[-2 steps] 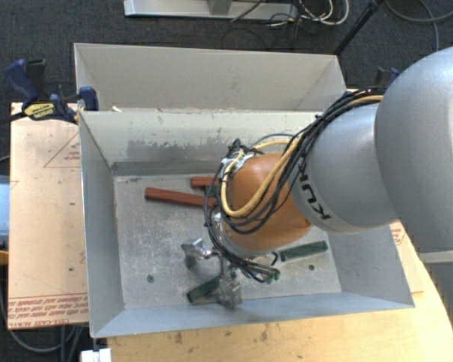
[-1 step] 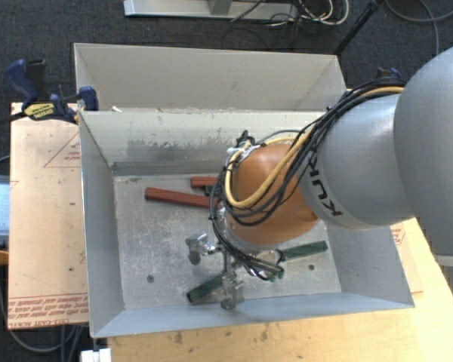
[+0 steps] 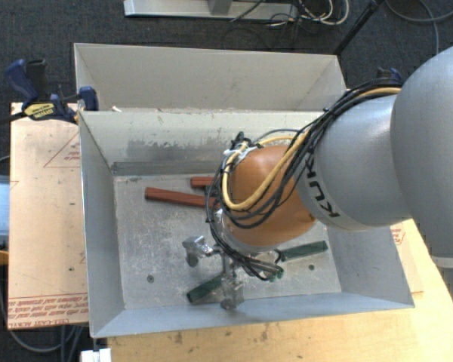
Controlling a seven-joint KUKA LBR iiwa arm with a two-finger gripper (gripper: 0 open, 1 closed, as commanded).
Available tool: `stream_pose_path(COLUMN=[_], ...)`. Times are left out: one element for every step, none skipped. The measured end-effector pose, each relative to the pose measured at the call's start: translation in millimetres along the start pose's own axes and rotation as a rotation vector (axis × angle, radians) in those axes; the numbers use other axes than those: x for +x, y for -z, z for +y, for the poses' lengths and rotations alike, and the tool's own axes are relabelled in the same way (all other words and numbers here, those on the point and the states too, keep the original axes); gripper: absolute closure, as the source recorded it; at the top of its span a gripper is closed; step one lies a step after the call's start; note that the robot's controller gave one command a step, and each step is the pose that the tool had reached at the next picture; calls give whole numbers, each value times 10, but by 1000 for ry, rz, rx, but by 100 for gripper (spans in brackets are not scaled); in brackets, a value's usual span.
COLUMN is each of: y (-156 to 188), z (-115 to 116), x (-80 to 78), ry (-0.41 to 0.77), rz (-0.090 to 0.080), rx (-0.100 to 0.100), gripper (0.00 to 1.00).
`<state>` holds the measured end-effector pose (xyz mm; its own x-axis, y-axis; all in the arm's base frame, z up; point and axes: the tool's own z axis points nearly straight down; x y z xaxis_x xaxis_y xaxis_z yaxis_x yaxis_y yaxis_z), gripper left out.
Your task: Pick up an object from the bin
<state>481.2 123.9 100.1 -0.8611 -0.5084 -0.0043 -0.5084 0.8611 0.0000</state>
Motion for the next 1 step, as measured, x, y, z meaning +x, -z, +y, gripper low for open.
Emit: stream_pose_path(y=[-282], z=[-93], x=[14], ry=[-19], rz=[-14], rx=[4], gripper=[0])
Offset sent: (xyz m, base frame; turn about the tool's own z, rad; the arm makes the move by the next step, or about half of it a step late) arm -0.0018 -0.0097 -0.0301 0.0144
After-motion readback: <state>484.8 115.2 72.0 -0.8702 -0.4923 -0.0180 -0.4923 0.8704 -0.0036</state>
